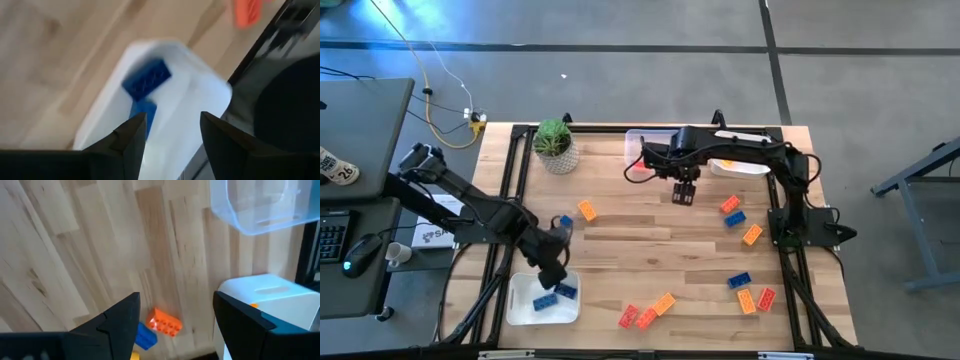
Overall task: Sort & place blocks by color
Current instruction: Put the orange game piece into the transparent bin
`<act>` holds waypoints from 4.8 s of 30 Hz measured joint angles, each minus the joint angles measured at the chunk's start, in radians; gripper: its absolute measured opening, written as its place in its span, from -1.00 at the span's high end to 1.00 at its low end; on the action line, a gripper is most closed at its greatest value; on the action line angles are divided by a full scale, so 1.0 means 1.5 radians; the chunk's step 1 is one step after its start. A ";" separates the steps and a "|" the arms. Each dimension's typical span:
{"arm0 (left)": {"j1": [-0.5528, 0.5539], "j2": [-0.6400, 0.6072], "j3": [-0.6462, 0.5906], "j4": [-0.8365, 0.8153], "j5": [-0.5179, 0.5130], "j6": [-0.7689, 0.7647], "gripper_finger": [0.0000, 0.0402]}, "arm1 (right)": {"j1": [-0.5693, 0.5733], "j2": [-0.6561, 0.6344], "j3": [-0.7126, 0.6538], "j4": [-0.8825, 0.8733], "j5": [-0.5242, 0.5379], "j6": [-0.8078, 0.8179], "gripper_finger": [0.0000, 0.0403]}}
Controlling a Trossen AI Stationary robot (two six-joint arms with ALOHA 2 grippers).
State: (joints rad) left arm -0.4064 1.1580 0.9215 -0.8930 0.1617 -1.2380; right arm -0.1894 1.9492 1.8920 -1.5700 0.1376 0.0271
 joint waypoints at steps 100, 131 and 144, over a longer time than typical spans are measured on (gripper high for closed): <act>0.288 -0.123 0.000 0.001 -0.238 0.416 0.15 | -0.001 -0.222 -0.469 0.454 0.031 -0.001 0.45; 0.288 -0.122 0.000 0.000 -0.280 0.527 0.15 | -0.181 -0.106 -0.356 0.764 0.039 0.225 0.45; 0.288 -0.122 0.000 0.000 -0.271 0.553 0.15 | -0.179 -0.069 -0.356 0.756 0.015 0.238 0.24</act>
State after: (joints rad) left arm 0.0261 0.9752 0.9218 -0.8932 -0.2443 -0.4088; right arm -0.4576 1.8462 1.3575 -0.4366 0.1607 0.3847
